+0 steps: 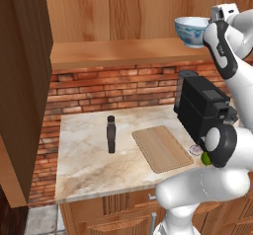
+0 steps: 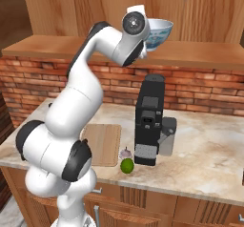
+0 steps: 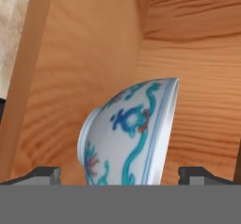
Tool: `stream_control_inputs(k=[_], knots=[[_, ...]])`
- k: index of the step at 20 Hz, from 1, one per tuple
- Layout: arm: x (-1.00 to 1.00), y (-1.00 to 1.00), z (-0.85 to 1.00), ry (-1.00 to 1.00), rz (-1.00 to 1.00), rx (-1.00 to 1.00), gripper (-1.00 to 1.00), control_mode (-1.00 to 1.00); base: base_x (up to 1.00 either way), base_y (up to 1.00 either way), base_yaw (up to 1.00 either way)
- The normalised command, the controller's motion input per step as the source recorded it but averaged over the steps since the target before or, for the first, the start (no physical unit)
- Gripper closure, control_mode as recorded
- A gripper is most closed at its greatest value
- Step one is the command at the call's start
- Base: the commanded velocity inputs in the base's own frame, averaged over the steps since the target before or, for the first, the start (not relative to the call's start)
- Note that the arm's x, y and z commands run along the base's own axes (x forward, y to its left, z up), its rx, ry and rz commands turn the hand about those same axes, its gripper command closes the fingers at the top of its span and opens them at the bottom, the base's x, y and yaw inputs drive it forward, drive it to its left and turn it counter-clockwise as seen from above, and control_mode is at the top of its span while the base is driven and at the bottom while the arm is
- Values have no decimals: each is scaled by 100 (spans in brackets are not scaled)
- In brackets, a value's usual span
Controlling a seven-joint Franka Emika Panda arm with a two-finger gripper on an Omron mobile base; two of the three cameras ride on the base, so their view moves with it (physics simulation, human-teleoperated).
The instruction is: Open the cabinet. Place the bowl and condiment on the counter. Then place the lime and garlic on the cutting board.
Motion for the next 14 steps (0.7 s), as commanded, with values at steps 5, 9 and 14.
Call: stream_control_inputs(k=[5, 9, 14], knots=[[15, -6, -3, 0, 0, 0, -100, -100, 0, 0, 0], [12, -7, -1, 0, 0, 0, -100, -100, 0, 0, 0], [12, -7, 0, 0, 0, 0, -100, -100, 0, 0, 0]])
